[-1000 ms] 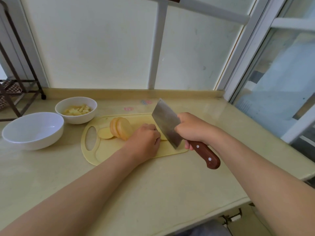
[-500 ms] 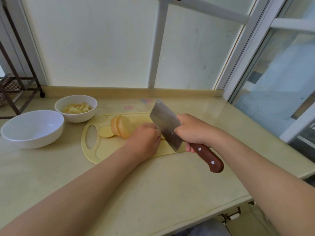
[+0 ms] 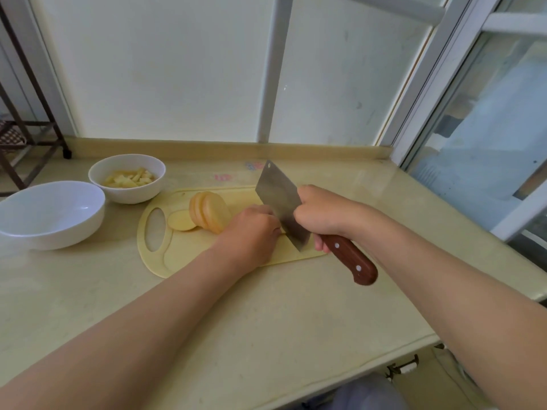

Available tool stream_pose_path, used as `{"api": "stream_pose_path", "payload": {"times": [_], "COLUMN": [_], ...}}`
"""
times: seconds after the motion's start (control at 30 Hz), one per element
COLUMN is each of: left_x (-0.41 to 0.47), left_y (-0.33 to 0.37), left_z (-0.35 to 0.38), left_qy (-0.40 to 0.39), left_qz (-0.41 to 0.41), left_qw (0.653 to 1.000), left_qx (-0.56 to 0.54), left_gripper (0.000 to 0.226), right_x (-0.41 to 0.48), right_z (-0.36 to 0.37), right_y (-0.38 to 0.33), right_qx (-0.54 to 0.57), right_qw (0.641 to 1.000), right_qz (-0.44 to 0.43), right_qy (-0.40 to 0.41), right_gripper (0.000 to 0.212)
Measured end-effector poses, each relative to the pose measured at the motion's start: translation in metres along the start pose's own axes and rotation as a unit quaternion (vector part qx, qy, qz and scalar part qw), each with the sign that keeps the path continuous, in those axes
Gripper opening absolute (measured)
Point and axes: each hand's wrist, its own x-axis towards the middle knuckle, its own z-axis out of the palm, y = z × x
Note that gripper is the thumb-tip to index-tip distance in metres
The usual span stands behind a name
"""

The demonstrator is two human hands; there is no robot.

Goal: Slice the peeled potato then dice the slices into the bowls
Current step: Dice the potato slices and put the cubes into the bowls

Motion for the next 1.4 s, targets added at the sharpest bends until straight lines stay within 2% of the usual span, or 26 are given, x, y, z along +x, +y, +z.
{"api": "stream_pose_path", "payload": {"times": [0.13, 0.23, 0.33, 0.47, 0.6, 0.87, 1.4], "left_x": [-0.003, -0.004, -0.006, -0.007, -0.005, -0.006, -0.005], "left_y": [0.003, 0.011, 0.012, 0.009, 0.009, 0.006, 0.007], "left_z": [-0.002, -0.007, -0.011, -0.014, -0.013, -0.012, -0.013], "left_qy": [-0.01, -0.023, -0.045, -0.06, -0.067, -0.052, -0.056], "left_qz": [0.01, 0.019, -0.017, -0.02, -0.022, -0.017, -0.02], "left_qw": [0.999, 0.996, 0.994, 0.993, 0.993, 0.996, 0.996], "left_qx": [0.032, 0.079, 0.099, 0.096, 0.09, 0.072, 0.07], "left_gripper": [0.009, 0.009, 0.013, 0.017, 0.019, 0.011, 0.014], "right_x": [0.007, 0.005, 0.0, -0.001, -0.006, -0.014, -0.019], "right_z": [-0.002, -0.004, -0.005, -0.006, -0.008, -0.003, 0.0], "right_y": [-0.001, 0.002, 0.005, 0.009, 0.009, 0.007, 0.0], "right_qx": [0.013, 0.032, 0.043, 0.051, 0.05, 0.044, 0.005], "right_qw": [1.0, 0.999, 0.999, 0.999, 0.999, 0.999, 1.0], "right_qz": [-0.001, -0.005, -0.004, -0.001, -0.004, -0.008, -0.002], "right_qy": [-0.001, 0.001, 0.011, 0.018, 0.02, 0.014, -0.018], "right_gripper": [0.024, 0.018, 0.017, 0.026, 0.019, 0.02, 0.04]}}
